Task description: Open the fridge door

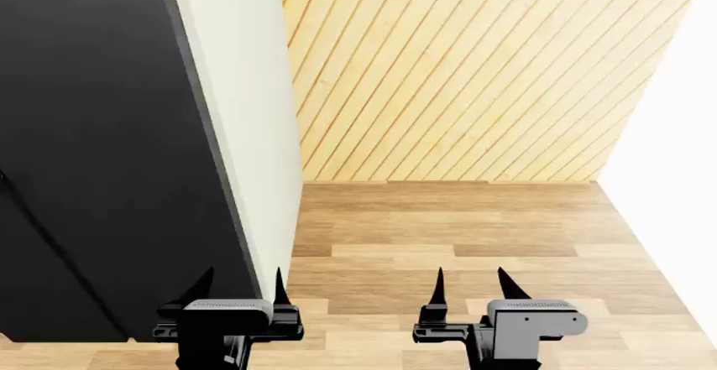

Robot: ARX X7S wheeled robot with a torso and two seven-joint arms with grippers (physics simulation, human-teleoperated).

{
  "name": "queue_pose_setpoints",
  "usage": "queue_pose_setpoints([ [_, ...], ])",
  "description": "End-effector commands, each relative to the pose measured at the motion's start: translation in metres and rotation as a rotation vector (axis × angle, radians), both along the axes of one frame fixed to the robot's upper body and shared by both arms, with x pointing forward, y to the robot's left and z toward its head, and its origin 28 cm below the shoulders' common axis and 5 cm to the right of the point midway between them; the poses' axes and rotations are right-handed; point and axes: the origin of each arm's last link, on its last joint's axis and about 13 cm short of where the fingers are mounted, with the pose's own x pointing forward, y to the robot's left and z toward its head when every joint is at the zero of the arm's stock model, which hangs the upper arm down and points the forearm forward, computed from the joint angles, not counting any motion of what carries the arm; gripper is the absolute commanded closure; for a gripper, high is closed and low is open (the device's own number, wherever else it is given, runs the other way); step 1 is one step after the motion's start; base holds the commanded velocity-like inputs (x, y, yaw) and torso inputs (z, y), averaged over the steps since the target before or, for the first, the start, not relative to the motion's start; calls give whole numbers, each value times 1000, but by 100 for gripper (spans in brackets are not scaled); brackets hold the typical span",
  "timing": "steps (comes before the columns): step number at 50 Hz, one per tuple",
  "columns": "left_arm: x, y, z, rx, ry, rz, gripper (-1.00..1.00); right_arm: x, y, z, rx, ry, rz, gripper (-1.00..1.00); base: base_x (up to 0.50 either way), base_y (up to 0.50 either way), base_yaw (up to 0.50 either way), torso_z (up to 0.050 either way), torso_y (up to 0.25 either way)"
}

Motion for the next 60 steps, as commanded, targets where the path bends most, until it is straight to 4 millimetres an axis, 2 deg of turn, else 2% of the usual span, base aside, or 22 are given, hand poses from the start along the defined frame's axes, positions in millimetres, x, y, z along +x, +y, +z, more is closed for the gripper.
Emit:
queue_pose_setpoints([
  [1,-1,0,0,2,-1,0,-100,-1,0,0,-2,-3,2,-100,0,0,0,0,0],
  [9,-4,-1,0,36,-4,19,-100,-3,2,-2,-29,-8,-9,-100,0,0,0,0,0],
  [11,-6,0,6,46,-25,20,-100,-4,2,4,-61,-15,-8,-100,0,0,0,0,0],
  [18,-12,8,56,144,-118,67,-100,-7,-3,62,-88,-77,-108,-100,0,0,0,0,0],
  [23,-9,19,86,208,-176,92,-100,4,-10,90,-106,-137,-124,-100,0,0,0,0,0],
  [28,4,24,114,240,-222,87,-100,23,-14,121,-109,-207,-210,-100,0,0,0,0,0],
  [32,21,28,140,251,-259,79,-100,41,-22,149,-123,-249,-251,-100,0,0,0,0,0],
  [36,33,32,166,279,-298,75,-100,47,-31,178,-124,-274,-246,-100,0,0,0,0,0],
  [39,30,35,190,300,-346,86,-100,39,-39,201,-131,-317,-256,-100,0,0,0,0,0],
  [42,20,39,208,308,-389,112,-100,22,-44,219,-134,-368,-268,-100,0,0,0,0,0],
  [48,-9,44,228,307,-449,163,-100,-8,-40,246,-182,-457,-259,-100,0,0,0,0,0],
  [49,-13,44,230,304,-459,166,-100,-8,-39,247,-188,-466,-249,-100,0,0,0,0,0],
  [51,-16,44,232,305,-477,167,-100,-9,-15,251,-149,-510,-79,-100,0,0,0,0,0],
  [52,-18,43,232,306,-485,166,-100,-12,-19,257,-198,-511,-50,-100,0,0,0,0,0],
  [54,-26,40,233,309,-497,164,-100,-19,-26,263,-227,-520,-181,-100,0,0,0,0,0],
  [60,-27,42,233,312,-514,170,-100,-17,-21,262,-239,-537,-151,-100,110,0,0,0,0],
])
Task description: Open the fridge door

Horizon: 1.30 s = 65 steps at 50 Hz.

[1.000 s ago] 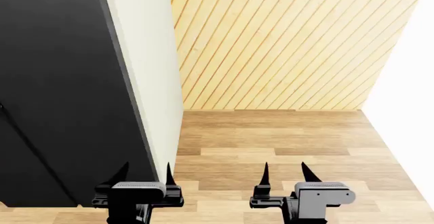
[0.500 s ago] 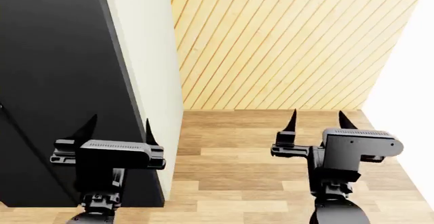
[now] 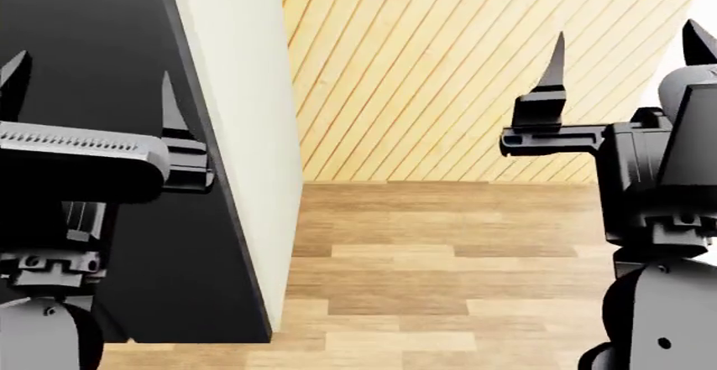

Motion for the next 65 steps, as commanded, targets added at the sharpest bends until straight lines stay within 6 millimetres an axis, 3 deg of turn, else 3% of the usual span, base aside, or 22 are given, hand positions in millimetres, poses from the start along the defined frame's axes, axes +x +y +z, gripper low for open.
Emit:
queue_pose_setpoints([
  [1,-21,4,11,-14,-58,24,-100,-19,5,15,-9,-75,34,-100,363,0,0,0,0],
  [25,-22,6,5,-24,-50,41,-100,-20,7,-3,-42,-60,52,-100,425,-31,0,0,0],
  [38,-23,7,4,-34,-56,43,-100,-24,8,-3,-72,-54,5,-100,295,476,0,0,0],
  [65,-23,8,2,-42,-56,47,-100,-26,5,-6,-81,-69,-31,-100,15,415,0,0,0],
])
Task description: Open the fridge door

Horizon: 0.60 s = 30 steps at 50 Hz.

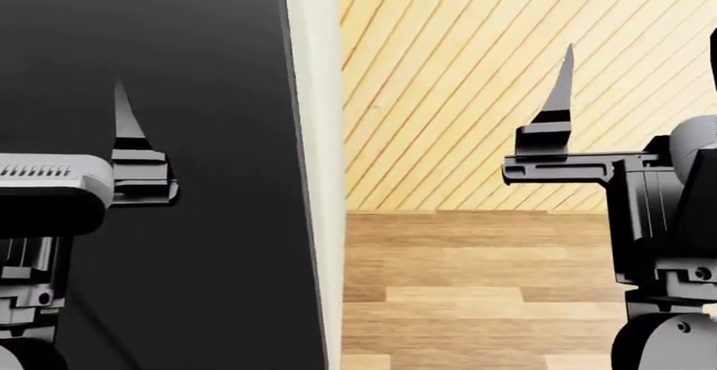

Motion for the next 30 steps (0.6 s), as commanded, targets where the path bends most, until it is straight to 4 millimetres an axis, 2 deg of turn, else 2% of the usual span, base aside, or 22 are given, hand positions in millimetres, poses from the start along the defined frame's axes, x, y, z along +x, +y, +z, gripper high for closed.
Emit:
queue_pose_setpoints([
  [1,0,1,0,-4,-2,3,-100,-1,1,0,-11,-2,-6,-100,0,500,0,0,0],
  [30,-1,0,-3,-4,5,1,-100,-1,0,-4,-8,3,0,-100,2,500,0,0,0],
])
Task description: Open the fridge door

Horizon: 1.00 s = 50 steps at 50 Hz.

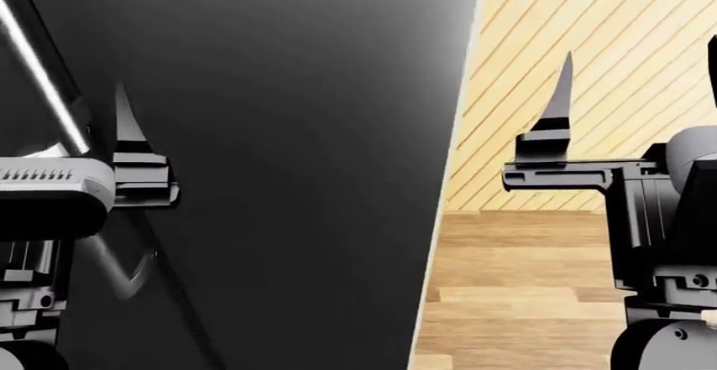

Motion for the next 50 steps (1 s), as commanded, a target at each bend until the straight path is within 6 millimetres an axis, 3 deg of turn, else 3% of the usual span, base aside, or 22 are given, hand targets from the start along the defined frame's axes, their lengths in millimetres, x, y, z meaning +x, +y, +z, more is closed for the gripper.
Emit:
queue_pose_setpoints([
  [1,0,0,-1,-1,1,0,-100,0,1,1,-5,1,1,-100,20,500,0,0,0],
  [50,-1,0,-3,-8,4,3,-100,0,-4,-5,26,-2,-4,-100,22,476,0,0,0],
])
